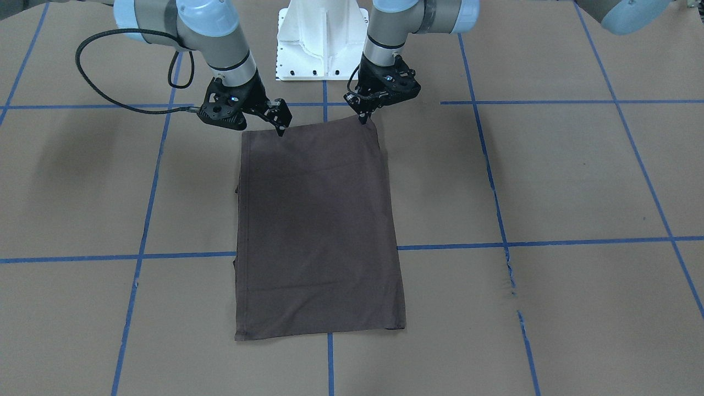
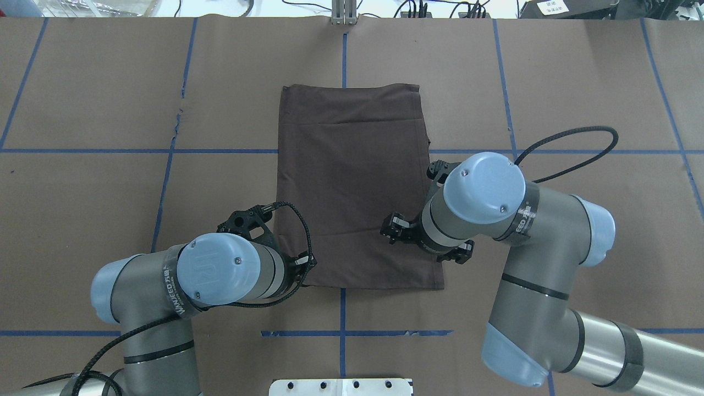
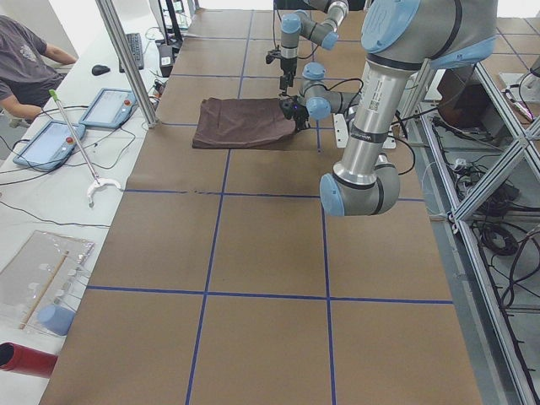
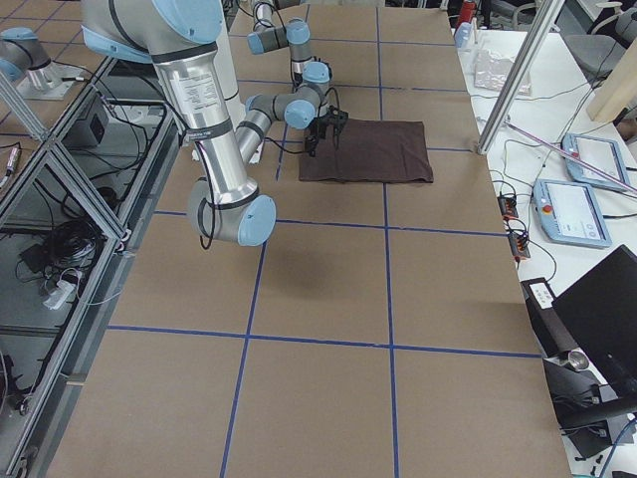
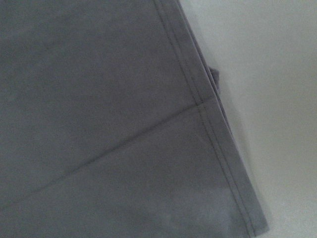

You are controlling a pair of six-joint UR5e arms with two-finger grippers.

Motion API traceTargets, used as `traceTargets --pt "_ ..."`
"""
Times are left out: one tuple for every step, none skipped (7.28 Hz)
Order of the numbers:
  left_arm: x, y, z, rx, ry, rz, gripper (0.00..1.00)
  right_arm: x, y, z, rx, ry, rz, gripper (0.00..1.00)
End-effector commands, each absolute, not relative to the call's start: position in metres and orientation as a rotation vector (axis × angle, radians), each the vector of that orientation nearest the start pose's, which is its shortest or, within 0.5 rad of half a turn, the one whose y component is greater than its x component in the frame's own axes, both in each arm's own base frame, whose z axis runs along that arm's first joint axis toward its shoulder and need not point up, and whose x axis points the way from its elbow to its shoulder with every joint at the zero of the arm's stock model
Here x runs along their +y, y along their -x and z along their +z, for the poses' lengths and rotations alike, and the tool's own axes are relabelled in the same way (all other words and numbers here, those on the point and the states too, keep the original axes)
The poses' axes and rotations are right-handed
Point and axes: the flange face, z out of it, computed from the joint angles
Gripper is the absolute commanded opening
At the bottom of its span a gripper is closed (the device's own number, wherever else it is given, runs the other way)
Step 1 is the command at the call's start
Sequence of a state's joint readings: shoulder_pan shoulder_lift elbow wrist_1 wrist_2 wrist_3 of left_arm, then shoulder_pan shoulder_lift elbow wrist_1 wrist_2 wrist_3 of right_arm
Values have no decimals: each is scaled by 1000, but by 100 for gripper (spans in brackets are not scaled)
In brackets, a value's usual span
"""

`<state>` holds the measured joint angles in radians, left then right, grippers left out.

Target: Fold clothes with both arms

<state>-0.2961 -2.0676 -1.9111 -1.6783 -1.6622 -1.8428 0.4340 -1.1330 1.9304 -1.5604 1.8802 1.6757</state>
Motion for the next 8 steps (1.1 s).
traceTargets --pt "-295 -541 220 963 72 -475 0 -318 505 297 -773 197 500 100" --pt "-295 -541 219 966 72 -475 0 -320 511 305 -752 201 521 100" --pt "-295 -541 219 966 72 -475 0 -322 521 314 -727 204 527 100" --pt "-295 -541 220 964 72 -475 0 -324 527 318 -716 199 530 100" --pt "-295 -541 219 966 72 -475 0 -324 529 317 -715 197 531 100" --pt "-295 -541 218 968 72 -475 0 -326 535 306 -730 195 530 100" --pt "-295 -540 219 966 72 -475 0 -329 542 309 -718 197 534 100" --pt "-294 -540 219 966 73 -474 0 -329 546 311 -712 198 534 100"
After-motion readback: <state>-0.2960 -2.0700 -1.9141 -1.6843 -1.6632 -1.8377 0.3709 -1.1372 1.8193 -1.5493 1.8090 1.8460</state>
